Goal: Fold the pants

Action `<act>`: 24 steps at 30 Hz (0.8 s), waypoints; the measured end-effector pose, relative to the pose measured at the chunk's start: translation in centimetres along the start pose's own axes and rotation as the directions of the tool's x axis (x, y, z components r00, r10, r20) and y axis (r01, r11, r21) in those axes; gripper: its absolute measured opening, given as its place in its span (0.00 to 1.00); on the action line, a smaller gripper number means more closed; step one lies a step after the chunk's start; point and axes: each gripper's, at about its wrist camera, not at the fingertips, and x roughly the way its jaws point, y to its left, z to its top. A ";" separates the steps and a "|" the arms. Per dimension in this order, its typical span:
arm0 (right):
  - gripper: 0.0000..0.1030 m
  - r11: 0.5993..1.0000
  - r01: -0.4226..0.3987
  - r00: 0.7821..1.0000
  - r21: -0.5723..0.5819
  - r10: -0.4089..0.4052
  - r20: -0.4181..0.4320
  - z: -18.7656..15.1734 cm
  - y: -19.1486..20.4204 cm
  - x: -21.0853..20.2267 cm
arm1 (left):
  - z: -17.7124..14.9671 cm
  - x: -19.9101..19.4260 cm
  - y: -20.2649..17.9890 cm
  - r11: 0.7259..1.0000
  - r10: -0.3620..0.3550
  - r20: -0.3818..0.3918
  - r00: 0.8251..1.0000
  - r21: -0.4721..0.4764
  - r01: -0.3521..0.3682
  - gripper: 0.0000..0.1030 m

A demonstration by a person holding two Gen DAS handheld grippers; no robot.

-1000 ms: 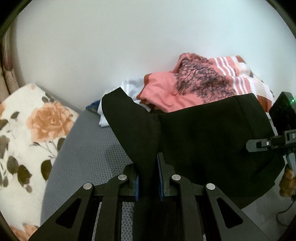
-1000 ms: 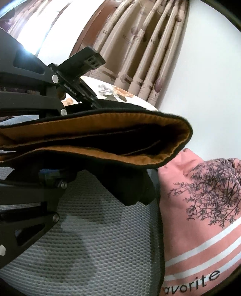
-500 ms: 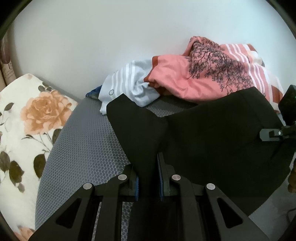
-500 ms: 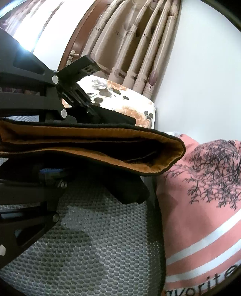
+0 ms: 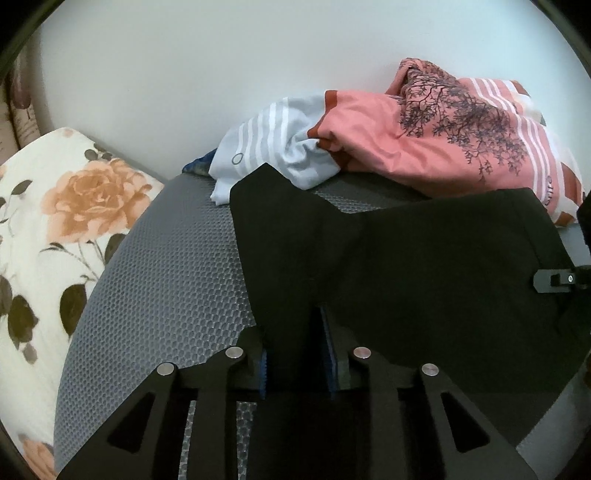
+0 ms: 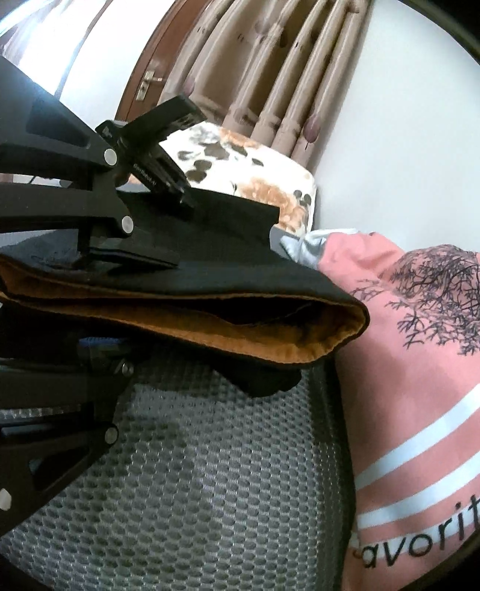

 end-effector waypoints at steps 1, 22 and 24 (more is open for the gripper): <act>0.28 1.000 0.017 1.000 -0.011 -0.017 0.002 -0.1 -0.1 0.1 | -0.1 0.0 0.0 1.000 0.008 0.006 1.000 0.001 -0.008 0.30; 0.47 0.913 0.334 0.941 -0.233 -0.308 0.140 -2.1 4.2 2.4 | -0.6 0.0 0.3 0.992 0.125 0.033 0.992 -0.029 -0.125 0.63; 0.52 0.896 0.360 0.931 -0.258 -0.331 0.153 -2.3 4.9 2.9 | -0.6 0.0 0.4 0.992 0.126 0.032 0.992 -0.033 -0.124 0.64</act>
